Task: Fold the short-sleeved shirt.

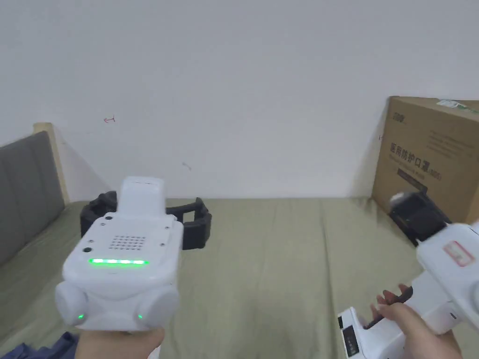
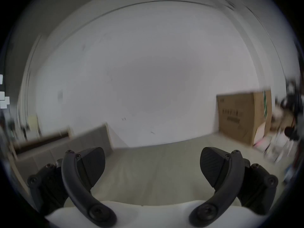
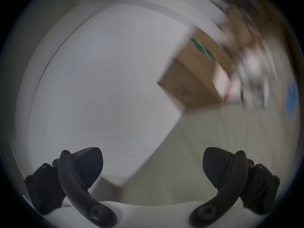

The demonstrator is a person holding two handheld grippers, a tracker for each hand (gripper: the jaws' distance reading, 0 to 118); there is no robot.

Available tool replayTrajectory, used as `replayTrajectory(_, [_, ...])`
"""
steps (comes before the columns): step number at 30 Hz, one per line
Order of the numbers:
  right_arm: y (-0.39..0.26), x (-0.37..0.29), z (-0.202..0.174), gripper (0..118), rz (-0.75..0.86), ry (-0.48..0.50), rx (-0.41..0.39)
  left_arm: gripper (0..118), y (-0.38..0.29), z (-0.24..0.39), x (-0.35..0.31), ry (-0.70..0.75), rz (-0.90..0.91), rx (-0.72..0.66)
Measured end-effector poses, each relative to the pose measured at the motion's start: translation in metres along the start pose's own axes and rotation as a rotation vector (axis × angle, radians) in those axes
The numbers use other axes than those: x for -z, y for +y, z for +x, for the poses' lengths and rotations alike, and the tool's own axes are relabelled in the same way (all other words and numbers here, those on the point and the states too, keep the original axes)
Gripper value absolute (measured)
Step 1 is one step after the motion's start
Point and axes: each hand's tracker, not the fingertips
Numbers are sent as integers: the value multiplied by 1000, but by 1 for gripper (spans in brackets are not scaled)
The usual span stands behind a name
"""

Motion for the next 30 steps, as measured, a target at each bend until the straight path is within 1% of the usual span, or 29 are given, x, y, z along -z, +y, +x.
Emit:
replayTrajectory(1, [-2, -4, -18, 118, 39, -21, -207, 116, -2, -3, -2, 10, 11, -28])
replayTrajectory(2, [-11, -7, -32, 118, 58, -16, -404, 116, -5, -3, -5, 22, 32, -9])
replayTrajectory(3, [-19, -7, -41, 118, 61, 5, -534, 116, -8, -1, -8, 19, 44, 17])
replayTrajectory(4, [-28, -7, -48, 118, 40, 24, -639, 116, -10, 2, -10, 8, 77, 56])
replayTrajectory(5, [-37, -7, -53, 118, 8, 51, -688, 116, -13, 3, -12, -1, 89, 95])
replayTrajectory(7, [-48, -6, -59, 118, -50, 82, -698, 116, -16, 8, -16, -10, 106, 151])
replayTrajectory(9, [-52, -7, -56, 118, -53, 69, -660, 116, -18, 12, -18, -11, 105, 165])
replayTrajectory(11, [-56, -8, -55, 118, -79, 71, -590, 116, -18, 14, -20, -14, 104, 160])
replayTrajectory(14, [-55, -7, -50, 118, -85, 72, -543, 116, -19, 14, -22, -20, 93, 108])
replayTrajectory(16, [-56, -8, -50, 118, -78, 73, -535, 116, -20, 13, -20, -35, 66, 63])
replayTrajectory(20, [-53, -10, -46, 118, -76, 62, -531, 115, -22, 16, -20, -36, 62, 75])
replayTrajectory(24, [-49, -13, -43, 118, -92, 87, -510, 112, -24, 18, -20, -79, 51, 72])
replayTrajectory(27, [-49, -14, -44, 118, -81, 75, -528, 112, -25, 20, -19, -72, 45, 72])
replayTrajectory(30, [-48, -16, -44, 118, -80, 82, -525, 112, -25, 20, -18, -76, 32, 47])
